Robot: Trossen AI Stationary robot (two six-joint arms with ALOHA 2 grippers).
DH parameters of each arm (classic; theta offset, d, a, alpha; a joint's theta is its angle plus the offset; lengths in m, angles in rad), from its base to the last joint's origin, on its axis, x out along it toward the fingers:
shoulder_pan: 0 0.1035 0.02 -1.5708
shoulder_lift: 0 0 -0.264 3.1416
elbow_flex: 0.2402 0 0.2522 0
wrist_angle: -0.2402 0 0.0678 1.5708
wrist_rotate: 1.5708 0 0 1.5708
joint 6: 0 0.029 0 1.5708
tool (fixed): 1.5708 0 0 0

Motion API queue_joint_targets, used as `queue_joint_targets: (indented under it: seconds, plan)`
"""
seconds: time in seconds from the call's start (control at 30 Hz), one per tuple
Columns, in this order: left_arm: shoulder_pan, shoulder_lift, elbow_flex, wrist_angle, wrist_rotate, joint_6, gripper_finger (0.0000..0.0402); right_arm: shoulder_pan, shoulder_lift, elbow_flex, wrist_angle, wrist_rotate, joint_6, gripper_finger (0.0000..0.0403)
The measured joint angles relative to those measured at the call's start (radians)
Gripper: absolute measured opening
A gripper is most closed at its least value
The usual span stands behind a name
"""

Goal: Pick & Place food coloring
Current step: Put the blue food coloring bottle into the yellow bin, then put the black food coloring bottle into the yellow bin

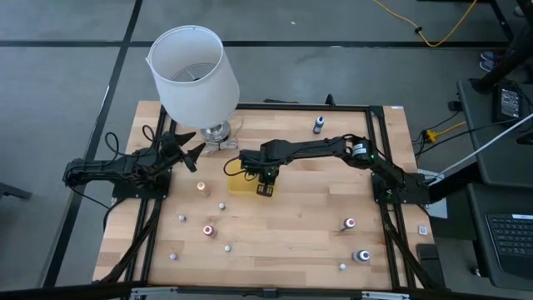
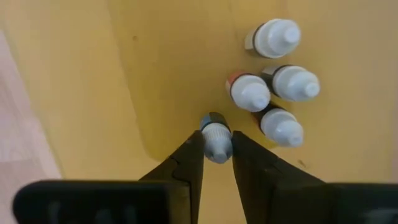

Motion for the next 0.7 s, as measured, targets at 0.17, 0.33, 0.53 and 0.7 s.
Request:
queue_joint_targets:
  seconds: [0.17,0.33,0.53,0.7]
  plan:
    - [0.0,0.0,0.0,0.0,0.0,0.0,0.0312,0.0,0.0,0.003,-0.002,0.0,0.024,0.0109]
    - [0.0,0.0,0.0,0.0,0.0,0.0,0.0312,0.0,0.0,0.022,-0.004,0.005,0.024,0.0128]
    - [0.0,0.0,0.0,0.0,0.0,0.0,0.0312,0.0,0.0,0.068,-0.038,0.007,0.024,0.0131]
    - [0.0,0.0,0.0,0.0,0.0,0.0,0.0311,0.0,-0.001,0.126,-0.106,0.008,0.022,0.0132]
